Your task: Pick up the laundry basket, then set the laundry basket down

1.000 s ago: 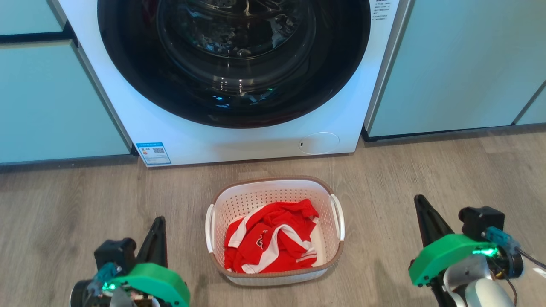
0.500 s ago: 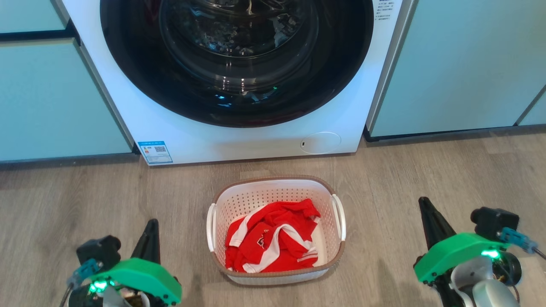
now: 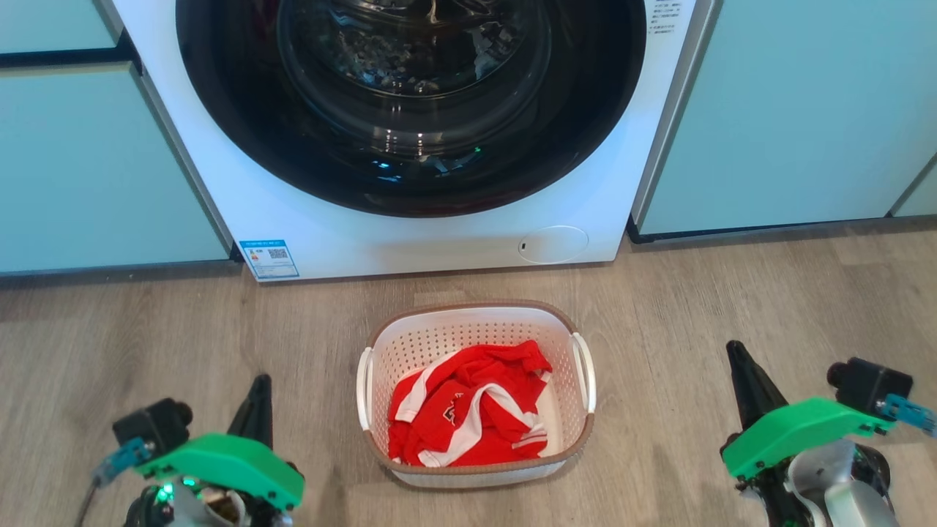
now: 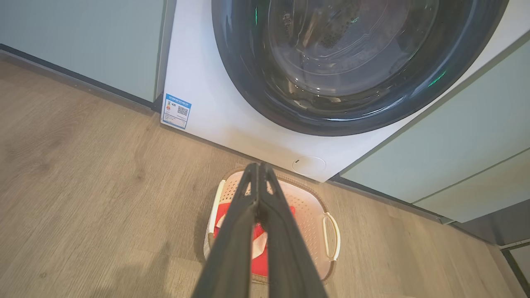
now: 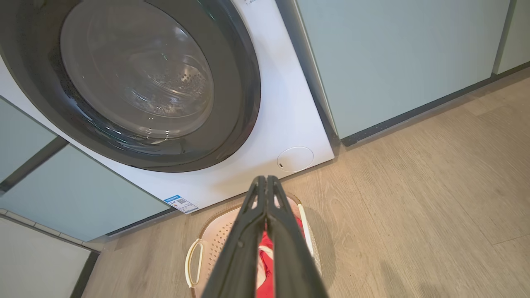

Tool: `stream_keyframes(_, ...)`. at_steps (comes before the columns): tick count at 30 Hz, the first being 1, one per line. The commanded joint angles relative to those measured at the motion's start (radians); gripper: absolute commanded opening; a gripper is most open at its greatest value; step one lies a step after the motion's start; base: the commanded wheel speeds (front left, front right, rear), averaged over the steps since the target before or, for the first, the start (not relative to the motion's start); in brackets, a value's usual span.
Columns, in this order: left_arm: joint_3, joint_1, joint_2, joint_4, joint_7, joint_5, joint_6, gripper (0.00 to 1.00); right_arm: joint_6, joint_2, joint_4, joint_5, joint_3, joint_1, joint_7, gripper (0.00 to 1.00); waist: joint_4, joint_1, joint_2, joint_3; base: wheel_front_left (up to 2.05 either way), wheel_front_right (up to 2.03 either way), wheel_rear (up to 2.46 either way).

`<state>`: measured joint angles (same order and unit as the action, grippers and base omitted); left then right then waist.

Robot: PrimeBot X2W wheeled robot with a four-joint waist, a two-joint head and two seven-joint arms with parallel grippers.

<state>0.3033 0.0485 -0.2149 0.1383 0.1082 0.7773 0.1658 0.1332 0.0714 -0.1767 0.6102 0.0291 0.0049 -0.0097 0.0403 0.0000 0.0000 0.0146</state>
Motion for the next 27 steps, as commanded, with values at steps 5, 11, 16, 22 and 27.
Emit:
stream_keyframes(5, -0.055, -0.065, 0.002, -0.021, -0.011, 0.062, -0.026, 0.00, -0.001, 0.001, 0.024, 0.076, -0.012, -0.059, 0.012, 0.00, -0.002, 0.0000, 0.0000, -0.001, 0.00, 0.00, 0.00)
stream_keyframes(11, -0.078, -0.071, 0.012, -0.012, -0.024, 0.120, -0.046, 0.00, -0.001, 0.001, 0.018, 0.143, -0.020, -0.062, 0.019, 0.00, -0.005, 0.0000, 0.0000, -0.002, 0.00, 0.00, 0.00)
stream_keyframes(16, -0.098, -0.076, 0.020, -0.005, -0.035, 0.167, -0.062, 0.00, -0.001, 0.000, 0.012, 0.199, -0.027, -0.065, 0.025, 0.00, -0.007, 0.0000, 0.0000, -0.003, 0.00, 0.00, 0.00)
stream_keyframes(22, -0.122, -0.083, 0.031, 0.004, -0.049, 0.224, -0.081, 0.00, -0.001, -0.001, 0.006, 0.267, -0.035, -0.069, 0.032, 0.00, -0.010, 0.0000, 0.0000, -0.005, 0.00, 0.00, 0.00)
stream_keyframes(27, -0.146, -0.089, 0.041, 0.013, -0.062, 0.281, -0.101, 0.00, -0.001, -0.002, -0.001, 0.333, -0.044, -0.073, 0.039, 0.00, -0.013, 0.0000, 0.0000, -0.006, 0.00, 0.00, 0.00)
